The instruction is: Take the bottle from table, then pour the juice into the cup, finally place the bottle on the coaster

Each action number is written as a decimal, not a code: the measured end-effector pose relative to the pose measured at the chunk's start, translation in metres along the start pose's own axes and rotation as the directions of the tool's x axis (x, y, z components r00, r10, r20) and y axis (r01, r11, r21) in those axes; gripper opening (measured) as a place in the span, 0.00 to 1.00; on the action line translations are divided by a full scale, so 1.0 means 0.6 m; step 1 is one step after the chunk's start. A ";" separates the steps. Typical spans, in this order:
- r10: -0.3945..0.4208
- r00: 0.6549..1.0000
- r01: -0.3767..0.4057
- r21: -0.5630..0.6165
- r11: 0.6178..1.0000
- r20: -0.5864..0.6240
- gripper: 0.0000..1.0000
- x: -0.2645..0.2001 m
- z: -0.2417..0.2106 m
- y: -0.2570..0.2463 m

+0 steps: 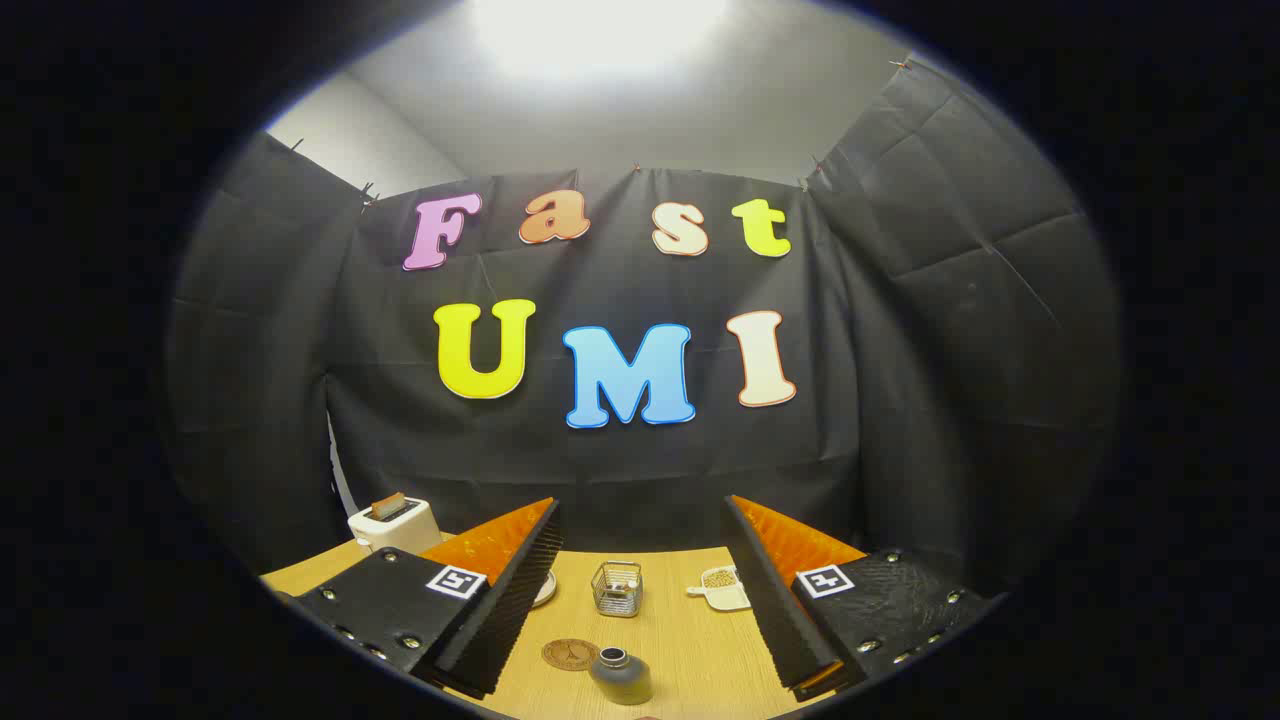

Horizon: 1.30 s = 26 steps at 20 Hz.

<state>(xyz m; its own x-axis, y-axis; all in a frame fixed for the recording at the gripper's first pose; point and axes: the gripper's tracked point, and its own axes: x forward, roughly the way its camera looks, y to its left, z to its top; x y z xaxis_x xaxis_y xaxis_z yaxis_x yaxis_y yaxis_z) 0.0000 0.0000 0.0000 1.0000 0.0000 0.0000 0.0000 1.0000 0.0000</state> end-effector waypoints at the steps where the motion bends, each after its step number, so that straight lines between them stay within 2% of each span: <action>1: 0.002 1.000 -0.002 -0.003 1.000 0.005 0.97 0.000 0.005 0.002; 17: 0.030 1.000 -0.030 -0.026 0.999 0.001 0.97 0.004 0.000 0.021; 26: 0.046 0.999 -0.046 -0.040 0.998 -0.010 0.97 0.001 -0.066 0.020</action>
<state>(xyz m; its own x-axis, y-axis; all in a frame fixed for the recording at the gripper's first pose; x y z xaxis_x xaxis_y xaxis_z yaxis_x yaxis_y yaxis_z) 0.0005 0.0120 -0.0395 0.9989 0.0458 -0.0103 -0.0462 0.9981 -0.0403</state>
